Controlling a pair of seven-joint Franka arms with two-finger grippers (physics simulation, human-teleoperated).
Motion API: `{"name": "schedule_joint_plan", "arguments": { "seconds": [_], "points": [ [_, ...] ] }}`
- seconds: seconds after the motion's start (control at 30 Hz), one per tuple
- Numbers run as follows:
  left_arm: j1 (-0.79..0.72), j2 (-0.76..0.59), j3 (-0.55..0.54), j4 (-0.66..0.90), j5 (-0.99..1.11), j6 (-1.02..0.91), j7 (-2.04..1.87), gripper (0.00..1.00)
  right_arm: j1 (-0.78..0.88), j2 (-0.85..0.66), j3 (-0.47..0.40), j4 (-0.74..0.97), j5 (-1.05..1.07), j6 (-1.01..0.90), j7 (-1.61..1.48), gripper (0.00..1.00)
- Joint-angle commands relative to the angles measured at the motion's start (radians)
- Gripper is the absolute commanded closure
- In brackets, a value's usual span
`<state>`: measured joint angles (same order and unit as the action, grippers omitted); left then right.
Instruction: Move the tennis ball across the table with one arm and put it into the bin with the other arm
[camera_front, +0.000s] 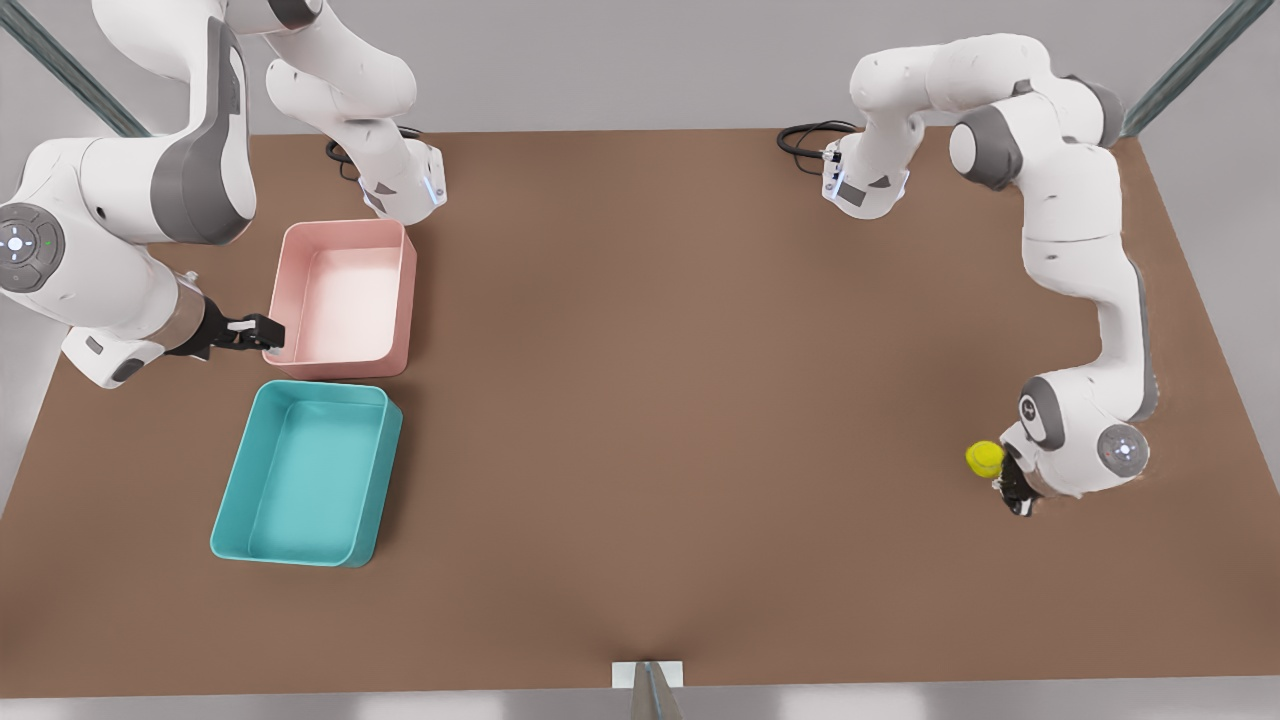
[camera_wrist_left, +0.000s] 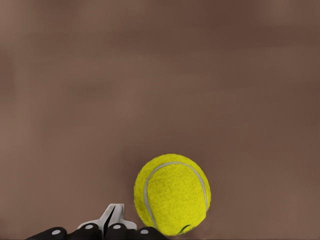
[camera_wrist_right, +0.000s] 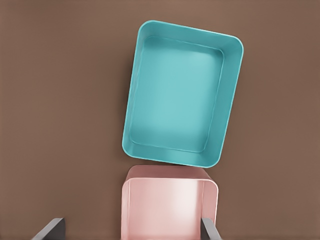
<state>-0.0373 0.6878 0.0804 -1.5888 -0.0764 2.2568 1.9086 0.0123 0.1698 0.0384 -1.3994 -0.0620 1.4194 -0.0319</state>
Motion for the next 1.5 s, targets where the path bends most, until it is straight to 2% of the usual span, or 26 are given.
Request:
{"name": "schedule_joint_plan", "arguments": {
  "seconds": [0.0,0.03,0.1,0.13,0.17,0.2,0.23,0.3,0.43,0.5,0.6,0.73,1.27,1.33,1.4,1.47],
  "points": [
    [-0.168,-0.137,-0.065,-0.068,-0.1,-0.065,-1.369,0.79,0.0,-0.001,0.0,0.0,0.001,0.0,0.0,0.0],
    [-0.173,-0.16,-0.117,-0.065,-0.131,-0.103,-1.671,0.79,0.0,-0.001,0.0,0.0,-0.001,0.0,0.0,0.0],
    [-0.104,-0.154,-0.113,-0.051,-0.135,-0.128,-1.689,0.79,0.0,-0.001,0.0,0.0,0.001,0.0,0.0,0.0],
    [-0.059,-0.155,-0.106,0.048,-0.132,-0.294,-1.778,0.79,0.0,0.0,0.0,0.0,0.001,0.0,0.0,0.0],
    [-0.055,-0.157,-0.071,0.159,-0.125,-0.443,-1.937,0.6,0.0,0.0,0.0,0.0,0.001,0.0,0.0,0.0],
    [-0.058,-0.226,-0.053,0.193,-0.068,-0.716,-1.959,0.0,0.0,0.0,0.0,0.0,0.001,0.0,0.0,0.0],
    [-0.068,-0.298,-0.011,0.245,0.0,-0.795,-2.078,0.0,0.0,0.0,0.0,0.0,0.001,0.0,0.0,0.0],
    [-0.115,-0.413,-0.011,0.259,-0.006,-0.908,-2.41,0.0,0.0,0.005,0.0,0.002,0.002,0.0,0.0,0.0],
    [-0.062,-0.412,-0.011,0.297,-0.013,-0.97,-2.205,0.0,0.0,0.005,0.0,0.002,0.002,0.0,0.001,0.0],
    [-0.059,-0.458,-0.016,0.234,0.006,-0.962,-2.218,0.0,0.0,0.007,0.0,0.002,0.002,0.0,0.001,0.0],
    [-0.07,-0.458,-0.054,0.231,0.014,-1.079,-2.297,0.0,0.006,0.025,0.003,0.004,0.007,0.0,0.004,0.0],
    [-0.067,-0.458,-0.059,0.231,0.009,-1.082,-2.292,0.0,0.083,0.143,0.014,0.051,0.013,0.003,0.001,0.0],
    [-0.07,-0.458,-0.06,0.234,0.009,-1.077,-2.292,0.0,0.107,0.178,0.012,0.048,0.008,0.038,0.0,0.0],
    [-0.07,-0.458,-0.06,0.234,0.009,-1.079,-2.292,0.0,0.127,0.211,0.014,0.027,0.007,0.052,-0.08,0.0],
    [-0.072,-0.458,-0.06,0.234,0.009,-1.079,-2.294,0.0,0.161,0.211,0.015,-0.073,-0.018,0.141,-0.085,0.0],
    [-0.073,-0.458,-0.06,0.234,0.01,-1.082,-2.294,0.0,0.161,0.211,0.015,-0.138,-0.015,0.236,-0.282,0.0]
  ]
}}
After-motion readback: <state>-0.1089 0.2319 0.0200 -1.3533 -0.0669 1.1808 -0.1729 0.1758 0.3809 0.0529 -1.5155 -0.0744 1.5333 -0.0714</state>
